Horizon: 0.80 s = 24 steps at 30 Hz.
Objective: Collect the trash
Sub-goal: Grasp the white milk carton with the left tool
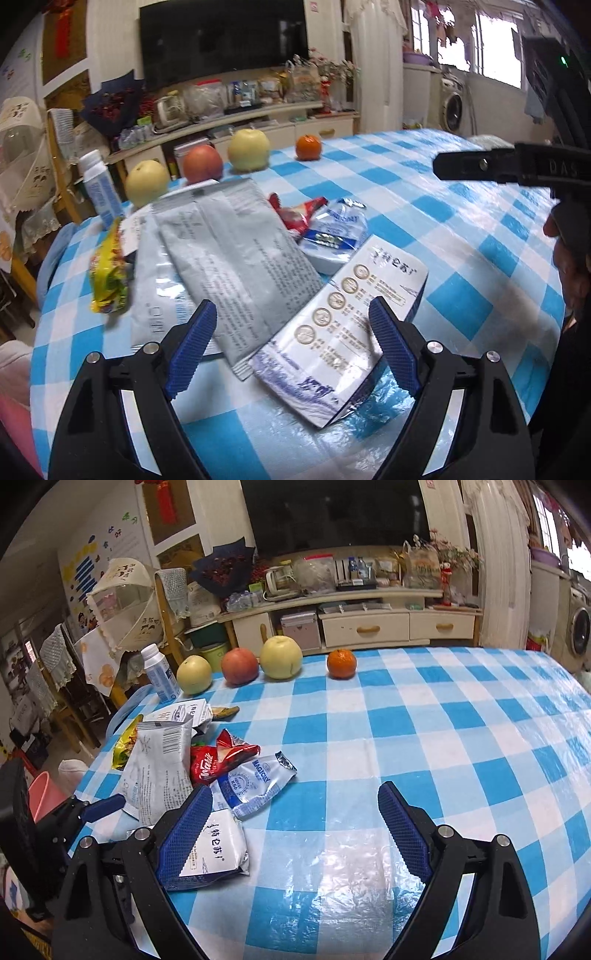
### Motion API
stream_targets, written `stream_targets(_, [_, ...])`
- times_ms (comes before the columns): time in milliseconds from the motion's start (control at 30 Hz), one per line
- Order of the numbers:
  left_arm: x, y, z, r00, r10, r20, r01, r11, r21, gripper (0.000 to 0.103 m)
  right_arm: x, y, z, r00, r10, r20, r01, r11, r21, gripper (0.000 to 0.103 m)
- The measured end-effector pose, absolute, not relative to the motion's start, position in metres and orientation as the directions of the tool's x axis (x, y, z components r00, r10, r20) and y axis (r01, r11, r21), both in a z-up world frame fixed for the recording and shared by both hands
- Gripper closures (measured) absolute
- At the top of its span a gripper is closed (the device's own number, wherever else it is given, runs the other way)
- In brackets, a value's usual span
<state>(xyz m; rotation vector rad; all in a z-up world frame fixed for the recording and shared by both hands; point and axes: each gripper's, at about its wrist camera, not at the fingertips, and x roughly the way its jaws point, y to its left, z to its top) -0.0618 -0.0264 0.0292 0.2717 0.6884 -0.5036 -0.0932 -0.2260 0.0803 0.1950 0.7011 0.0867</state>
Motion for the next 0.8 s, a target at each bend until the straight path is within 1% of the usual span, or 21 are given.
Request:
stream_targets(67, [-0.062,-0.033,0.027,0.643,-0.365,-0.673,0.549,0.832,0.074,0.018,-0.09,-0.225,0.078,0.753,0.153,-0.64,-0.022,0.978,0.207,0.013])
stream_targets(167, [-0.062,-0.037,0.023,0.581,-0.426,-0.694,0.6,0.8,0.012,0.018,-0.086,-0.221,0.075,0.743,0.157,-0.651,-0.038,0.98,0.193,0.013])
stream_targets(233, [-0.066,-0.045,0.019,0.531,-0.443,-0.722,0.64,0.769,-0.001,0.018,-0.083,-0.219,0.073,0.738,0.155,-0.657,-0.043,0.982,0.184,0.013])
stream_targets(367, [-0.08,-0.068,0.007,0.502,-0.4,-0.766,0.701,0.707,0.09,0.018,-0.075,-0.217,0.07,0.716,0.161,-0.68,-0.049,0.982,0.182,0.013])
stream_targets(433, [-0.084,-0.077,0.004,0.526,-0.364,-0.769,0.703,0.695,0.152,0.018,-0.067,-0.215,0.064,0.692,0.169,-0.702,-0.054,0.982,0.183,0.013])
stream_targets(467, [-0.083,-0.079,0.004,0.535,-0.355,-0.766,0.698,0.698,0.164,0.018,-0.063,-0.214,0.06,0.673,0.178,-0.718,-0.057,0.98,0.191,0.013])
stream_targets(533, [-0.08,-0.08,0.006,0.553,-0.346,-0.758,0.675,0.719,0.165,0.018,-0.055,-0.215,0.054,0.641,0.209,-0.738,-0.055,0.972,0.228,0.013])
stream_targets(633, [-0.072,-0.079,0.011,0.561,-0.356,-0.747,0.647,0.751,0.129,0.018,-0.045,-0.219,0.047,0.612,0.251,-0.75,-0.037,0.956,0.289,0.013])
stream_targets(700, [-0.07,-0.081,0.012,0.562,-0.364,-0.743,0.643,0.757,0.115,0.021,-0.036,-0.221,0.04,0.584,0.271,-0.765,-0.025,0.948,0.317,0.013])
stream_targets(733, [-0.069,-0.082,0.011,0.559,-0.367,-0.744,0.641,0.76,0.107,0.027,-0.034,-0.221,0.037,0.574,0.278,-0.77,-0.018,0.945,0.328,0.013])
stream_targets(800, [-0.069,-0.085,0.01,0.555,-0.372,-0.744,0.64,0.762,0.096,0.03,-0.029,-0.22,0.033,0.555,0.293,-0.779,-0.011,0.939,0.345,0.013])
